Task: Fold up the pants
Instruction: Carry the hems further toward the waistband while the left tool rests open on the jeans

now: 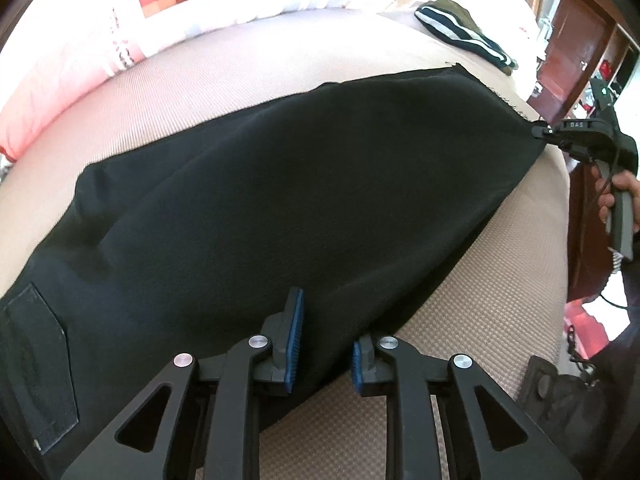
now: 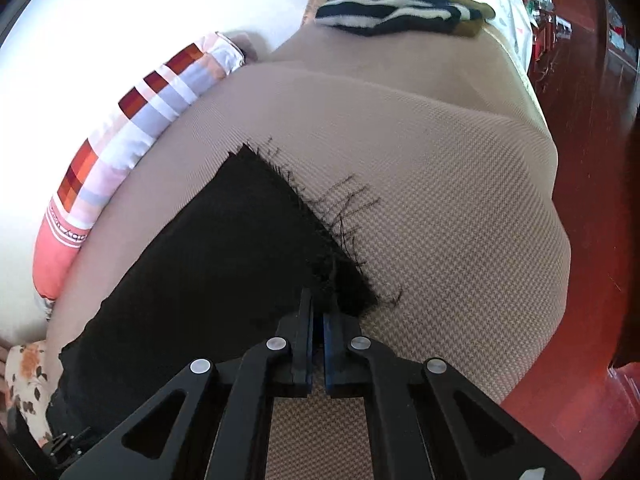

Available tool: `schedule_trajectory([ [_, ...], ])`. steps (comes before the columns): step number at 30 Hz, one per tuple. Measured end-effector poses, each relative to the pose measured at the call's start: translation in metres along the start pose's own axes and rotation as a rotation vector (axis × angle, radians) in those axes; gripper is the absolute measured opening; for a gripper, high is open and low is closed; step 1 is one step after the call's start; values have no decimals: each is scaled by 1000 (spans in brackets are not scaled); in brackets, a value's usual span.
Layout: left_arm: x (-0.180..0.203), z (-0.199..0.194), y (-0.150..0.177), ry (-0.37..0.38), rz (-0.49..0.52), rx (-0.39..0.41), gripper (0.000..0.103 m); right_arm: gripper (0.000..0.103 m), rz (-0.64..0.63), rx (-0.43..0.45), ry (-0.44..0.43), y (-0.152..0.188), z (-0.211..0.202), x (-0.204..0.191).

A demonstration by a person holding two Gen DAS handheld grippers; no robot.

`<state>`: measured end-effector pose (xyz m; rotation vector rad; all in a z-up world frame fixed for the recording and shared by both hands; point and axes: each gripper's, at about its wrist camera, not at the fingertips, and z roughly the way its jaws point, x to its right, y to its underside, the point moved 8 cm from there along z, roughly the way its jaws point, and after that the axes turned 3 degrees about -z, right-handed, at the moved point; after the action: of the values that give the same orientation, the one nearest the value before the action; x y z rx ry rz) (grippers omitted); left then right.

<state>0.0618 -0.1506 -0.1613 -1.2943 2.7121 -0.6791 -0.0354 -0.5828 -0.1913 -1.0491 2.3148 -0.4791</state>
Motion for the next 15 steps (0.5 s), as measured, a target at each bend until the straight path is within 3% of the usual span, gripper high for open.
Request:
schedule_trajectory([
  [4,-5,-16,3,94,-48,-31,34,2,1,-18,3,-1,-1,1],
  [7,-12,-43,6,160,-64,9,40,2,4,-24,4,0,-1,2],
  [10,-30,-59,1,125,-108,80,59,2,-12,-24,19,-1,-2,0],
  [15,-70,-38,3,45,-235,61,59,3,-23,-23,39,-3,-2,-1],
])
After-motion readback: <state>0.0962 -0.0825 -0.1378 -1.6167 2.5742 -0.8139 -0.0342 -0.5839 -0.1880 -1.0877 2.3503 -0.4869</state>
